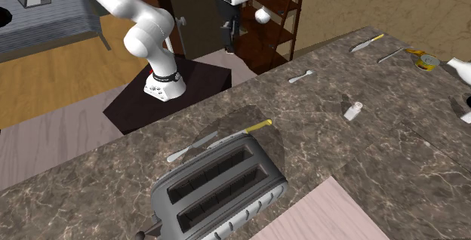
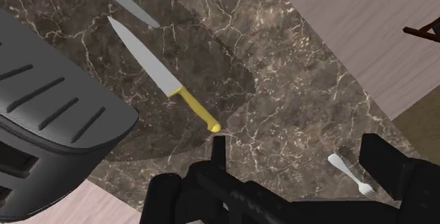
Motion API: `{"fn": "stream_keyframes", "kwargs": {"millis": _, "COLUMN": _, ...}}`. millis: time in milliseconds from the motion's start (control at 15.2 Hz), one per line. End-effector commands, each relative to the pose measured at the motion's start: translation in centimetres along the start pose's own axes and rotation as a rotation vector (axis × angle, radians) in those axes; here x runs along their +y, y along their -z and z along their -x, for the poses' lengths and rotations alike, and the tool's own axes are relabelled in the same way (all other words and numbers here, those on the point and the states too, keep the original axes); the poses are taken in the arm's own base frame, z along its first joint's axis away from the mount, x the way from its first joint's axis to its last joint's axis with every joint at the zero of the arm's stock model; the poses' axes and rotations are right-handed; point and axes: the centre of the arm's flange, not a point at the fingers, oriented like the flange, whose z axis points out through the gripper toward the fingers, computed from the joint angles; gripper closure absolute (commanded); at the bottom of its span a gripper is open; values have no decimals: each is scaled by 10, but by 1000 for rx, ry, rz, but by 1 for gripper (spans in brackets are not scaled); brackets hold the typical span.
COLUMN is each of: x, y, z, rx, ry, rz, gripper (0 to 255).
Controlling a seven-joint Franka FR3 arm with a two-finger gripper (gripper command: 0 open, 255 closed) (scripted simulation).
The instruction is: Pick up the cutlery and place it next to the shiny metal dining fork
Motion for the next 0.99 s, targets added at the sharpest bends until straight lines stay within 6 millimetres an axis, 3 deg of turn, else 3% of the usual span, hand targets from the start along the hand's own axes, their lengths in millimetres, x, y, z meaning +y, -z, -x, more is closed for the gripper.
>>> {"fn": "stream_keyframes", "kwargs": {"millis": 0, "x": 14, "y": -20, "z": -11, "rx": -23, "ry": 52, "rz": -5, "gripper": 0}}
{"fn": "stream_keyframes", "kwargs": {"millis": 924, "x": 94, "y": -184, "z": -77, "rx": -189, "ry": 399, "rz": -40, "gripper": 0}}
